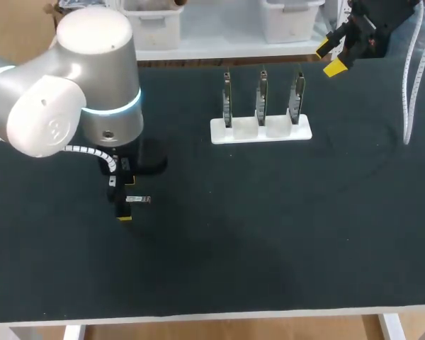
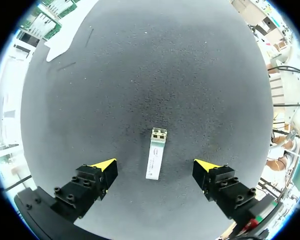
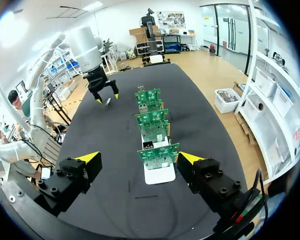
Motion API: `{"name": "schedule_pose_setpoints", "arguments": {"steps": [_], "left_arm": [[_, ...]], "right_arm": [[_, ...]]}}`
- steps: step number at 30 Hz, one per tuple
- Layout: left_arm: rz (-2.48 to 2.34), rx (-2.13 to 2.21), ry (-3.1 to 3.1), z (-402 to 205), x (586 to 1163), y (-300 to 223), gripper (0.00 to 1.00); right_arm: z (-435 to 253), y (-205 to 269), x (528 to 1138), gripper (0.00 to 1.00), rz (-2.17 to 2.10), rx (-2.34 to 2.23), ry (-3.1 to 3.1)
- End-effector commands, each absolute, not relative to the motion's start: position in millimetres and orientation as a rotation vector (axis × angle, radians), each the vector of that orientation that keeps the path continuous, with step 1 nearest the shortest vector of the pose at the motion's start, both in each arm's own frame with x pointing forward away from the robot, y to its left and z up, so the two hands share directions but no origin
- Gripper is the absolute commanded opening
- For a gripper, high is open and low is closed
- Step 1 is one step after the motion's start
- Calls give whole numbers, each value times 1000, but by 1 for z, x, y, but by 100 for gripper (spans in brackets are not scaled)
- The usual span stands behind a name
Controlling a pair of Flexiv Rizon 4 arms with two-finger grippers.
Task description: Pick up the optical module with the left hand, and insert it into the network port with the right hand.
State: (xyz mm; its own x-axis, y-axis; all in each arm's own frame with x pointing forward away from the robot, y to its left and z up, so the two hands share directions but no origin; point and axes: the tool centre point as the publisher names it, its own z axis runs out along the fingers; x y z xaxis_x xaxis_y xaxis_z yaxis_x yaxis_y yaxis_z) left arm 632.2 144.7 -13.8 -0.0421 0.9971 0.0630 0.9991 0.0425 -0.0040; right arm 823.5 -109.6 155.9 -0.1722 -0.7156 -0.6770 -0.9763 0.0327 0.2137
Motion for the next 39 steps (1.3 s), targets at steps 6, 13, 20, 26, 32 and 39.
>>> {"name": "schedule_pose_setpoints", "arguments": {"steps": [6, 13, 20, 26, 32, 39], "left_arm": [[-61, -2135, -2228, -13, 634, 144, 100], [-62, -2137, -2232, -13, 634, 145, 7], [-45, -2120, -2253, -13, 635, 149, 0], [-32, -2104, -2271, -13, 636, 153, 0], [-26, -2099, -2275, -13, 637, 156, 0], [-23, -2100, -2278, -13, 637, 156, 0]], "right_arm": [[157, -110, 832, 100, 1623, -2014, 1760], [157, -110, 832, 100, 1623, -2014, 1760], [157, -110, 832, 100, 1623, -2014, 1760], [157, -110, 832, 100, 1623, -2014, 1760], [157, -110, 832, 100, 1623, -2014, 1760], [157, -110, 832, 100, 1623, -2014, 1760]]}}
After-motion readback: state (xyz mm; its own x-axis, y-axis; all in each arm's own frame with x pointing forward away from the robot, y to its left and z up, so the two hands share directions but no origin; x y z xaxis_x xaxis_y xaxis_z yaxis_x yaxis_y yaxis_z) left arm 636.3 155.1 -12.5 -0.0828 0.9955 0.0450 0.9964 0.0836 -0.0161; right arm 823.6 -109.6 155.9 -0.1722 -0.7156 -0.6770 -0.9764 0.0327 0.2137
